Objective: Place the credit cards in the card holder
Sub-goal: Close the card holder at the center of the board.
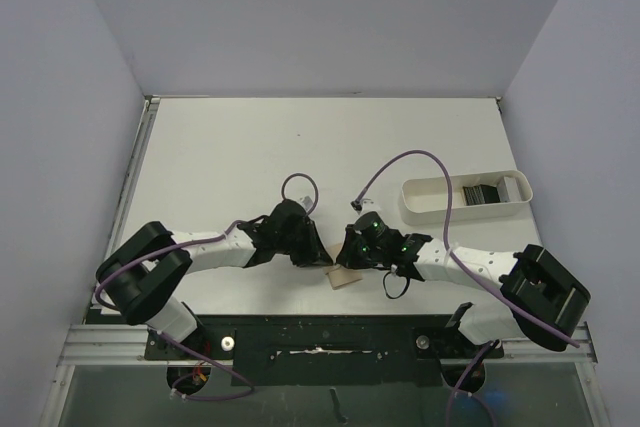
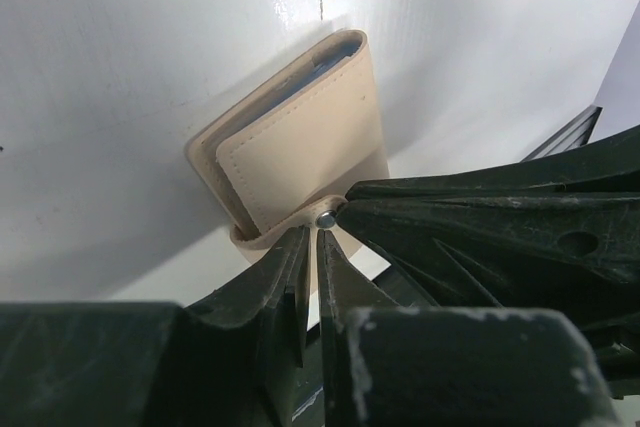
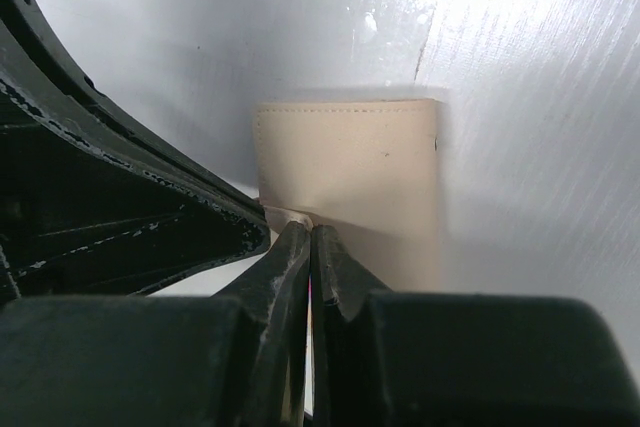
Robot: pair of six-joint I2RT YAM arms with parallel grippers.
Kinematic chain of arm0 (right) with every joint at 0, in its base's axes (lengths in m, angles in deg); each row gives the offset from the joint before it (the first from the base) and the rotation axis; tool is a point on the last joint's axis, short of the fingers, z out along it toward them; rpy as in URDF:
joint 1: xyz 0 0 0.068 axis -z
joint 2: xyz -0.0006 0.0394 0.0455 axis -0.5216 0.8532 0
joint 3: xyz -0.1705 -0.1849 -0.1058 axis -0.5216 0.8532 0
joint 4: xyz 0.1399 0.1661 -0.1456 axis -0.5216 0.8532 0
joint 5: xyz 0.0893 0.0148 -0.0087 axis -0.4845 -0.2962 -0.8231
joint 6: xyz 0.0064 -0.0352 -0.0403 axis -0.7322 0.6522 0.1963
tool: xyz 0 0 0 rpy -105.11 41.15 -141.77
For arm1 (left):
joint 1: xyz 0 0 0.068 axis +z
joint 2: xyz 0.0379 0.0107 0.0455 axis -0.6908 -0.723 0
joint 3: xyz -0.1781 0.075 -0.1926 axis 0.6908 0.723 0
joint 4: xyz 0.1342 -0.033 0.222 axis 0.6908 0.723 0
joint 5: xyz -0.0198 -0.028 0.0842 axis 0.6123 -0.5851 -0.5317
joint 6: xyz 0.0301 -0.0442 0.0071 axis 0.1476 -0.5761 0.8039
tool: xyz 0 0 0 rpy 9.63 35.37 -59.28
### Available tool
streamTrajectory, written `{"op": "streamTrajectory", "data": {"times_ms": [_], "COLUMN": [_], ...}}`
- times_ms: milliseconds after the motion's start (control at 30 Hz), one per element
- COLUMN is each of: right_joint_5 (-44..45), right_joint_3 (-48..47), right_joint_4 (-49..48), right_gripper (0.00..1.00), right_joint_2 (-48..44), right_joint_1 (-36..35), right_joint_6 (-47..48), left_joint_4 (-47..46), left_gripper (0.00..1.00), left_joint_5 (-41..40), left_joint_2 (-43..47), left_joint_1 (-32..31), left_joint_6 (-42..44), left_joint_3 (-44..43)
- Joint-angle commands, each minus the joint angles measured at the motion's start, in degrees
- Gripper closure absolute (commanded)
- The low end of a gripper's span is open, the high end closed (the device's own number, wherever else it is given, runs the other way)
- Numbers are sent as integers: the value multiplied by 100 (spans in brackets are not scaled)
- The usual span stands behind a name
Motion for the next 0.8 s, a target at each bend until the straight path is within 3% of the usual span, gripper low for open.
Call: {"op": "streamTrajectory", "data": {"times_ms": [0, 767], "right_joint_5": [120, 76], "right_joint_3": [58, 158], "right_joint_4": [-305, -466], "right_gripper": [100, 100], "right_joint_2": [-8, 196], "right_joint_1": [60, 99], "right_joint_6": [26, 26], "left_joint_4": [-372, -357], "left_gripper": [93, 93], "left_joint_5": [97, 80], "left_joint_2": [-59, -202], "left_joint_1": [-35, -70], "left_joint_6": [-16, 2], "left_joint_3": [-229, -362]}}
